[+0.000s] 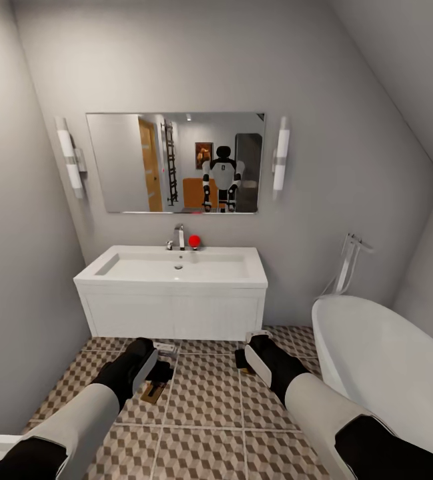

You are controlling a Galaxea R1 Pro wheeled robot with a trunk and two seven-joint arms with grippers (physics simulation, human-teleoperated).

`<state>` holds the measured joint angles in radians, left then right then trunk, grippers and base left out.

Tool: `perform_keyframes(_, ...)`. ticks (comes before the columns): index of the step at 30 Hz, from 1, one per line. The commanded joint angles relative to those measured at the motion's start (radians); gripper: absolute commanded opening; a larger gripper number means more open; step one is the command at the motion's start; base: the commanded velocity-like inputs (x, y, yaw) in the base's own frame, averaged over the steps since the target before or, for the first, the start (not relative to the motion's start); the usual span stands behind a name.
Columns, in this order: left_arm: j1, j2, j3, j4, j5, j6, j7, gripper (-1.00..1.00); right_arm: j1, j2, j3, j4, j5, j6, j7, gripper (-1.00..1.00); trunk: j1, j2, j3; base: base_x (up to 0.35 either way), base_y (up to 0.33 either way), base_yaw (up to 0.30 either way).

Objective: Take the four mousetraps from the cabinet in the bathroom and place them on the bathroom floor. Make sure all four end up on the same floor surface, and ensure that at least two of them are either under or directly next to the same bathroom sink.

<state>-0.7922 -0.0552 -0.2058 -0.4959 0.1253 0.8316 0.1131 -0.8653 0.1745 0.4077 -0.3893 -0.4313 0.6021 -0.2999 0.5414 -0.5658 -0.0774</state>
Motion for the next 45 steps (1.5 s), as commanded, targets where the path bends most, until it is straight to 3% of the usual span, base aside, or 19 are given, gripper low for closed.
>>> perform_keyframes(1,-0.001,0.001,-0.005,-0.002,0.01,0.007,0.008,-1.0,-0.001,0.0,0.005,-0.001,-0.009,0.003,-0.009,-1.0,0.004,-0.009,-0.005,0.0,0.0,0.0)
perform_keyframes(45,0.002,0.002,0.0,-0.041,0.011,0.038,0.008,-1.0,-0.001,0.0,0.005,-0.003,-0.007,0.001,-0.008,-1.0,0.173,-0.317,-0.143,0.0,0.0,0.0)
